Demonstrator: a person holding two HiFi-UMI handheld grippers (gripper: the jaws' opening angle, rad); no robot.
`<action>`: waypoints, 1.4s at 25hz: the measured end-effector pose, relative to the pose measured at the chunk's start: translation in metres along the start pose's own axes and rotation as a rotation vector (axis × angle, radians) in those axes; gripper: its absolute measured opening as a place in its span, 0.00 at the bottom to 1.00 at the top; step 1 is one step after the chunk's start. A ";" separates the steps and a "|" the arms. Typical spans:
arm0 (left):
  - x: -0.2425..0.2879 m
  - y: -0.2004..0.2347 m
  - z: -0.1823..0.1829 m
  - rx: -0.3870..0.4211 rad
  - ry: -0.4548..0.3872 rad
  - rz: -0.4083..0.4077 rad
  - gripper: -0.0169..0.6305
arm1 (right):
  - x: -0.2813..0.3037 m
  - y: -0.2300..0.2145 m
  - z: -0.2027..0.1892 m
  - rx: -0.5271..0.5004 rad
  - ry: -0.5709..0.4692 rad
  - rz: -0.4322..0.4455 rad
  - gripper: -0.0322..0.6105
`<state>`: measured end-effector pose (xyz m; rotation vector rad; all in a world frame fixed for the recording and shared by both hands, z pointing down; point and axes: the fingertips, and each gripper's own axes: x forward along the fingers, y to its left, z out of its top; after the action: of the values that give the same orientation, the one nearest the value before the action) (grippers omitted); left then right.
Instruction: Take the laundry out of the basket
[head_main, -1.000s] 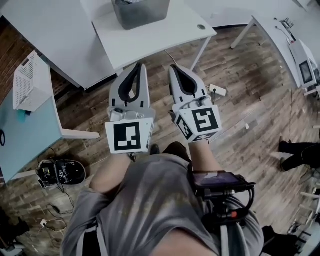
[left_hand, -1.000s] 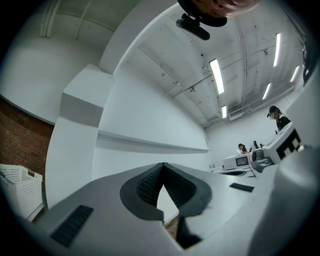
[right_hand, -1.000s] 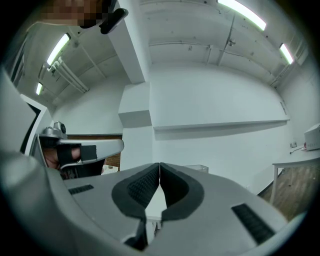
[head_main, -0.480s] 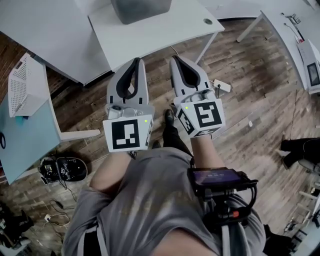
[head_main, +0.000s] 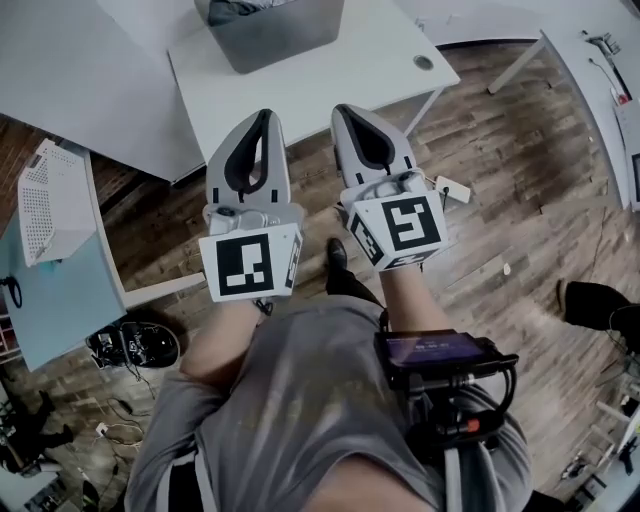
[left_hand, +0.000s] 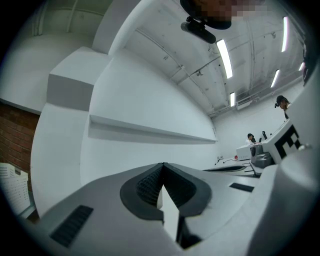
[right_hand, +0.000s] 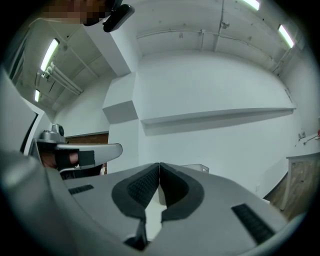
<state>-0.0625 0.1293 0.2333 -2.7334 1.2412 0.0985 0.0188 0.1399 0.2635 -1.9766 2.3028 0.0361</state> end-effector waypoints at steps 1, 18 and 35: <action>0.010 0.001 0.003 0.009 -0.006 0.005 0.04 | 0.008 -0.006 0.003 0.002 -0.008 0.006 0.06; 0.117 0.034 0.005 0.067 -0.050 0.122 0.04 | 0.115 -0.077 0.022 -0.010 -0.076 0.120 0.06; 0.215 0.103 -0.041 0.017 0.021 0.196 0.04 | 0.236 -0.121 -0.016 0.018 -0.002 0.161 0.06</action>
<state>0.0018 -0.1043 0.2388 -2.5981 1.5053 0.0794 0.1020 -0.1126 0.2633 -1.7777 2.4455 0.0300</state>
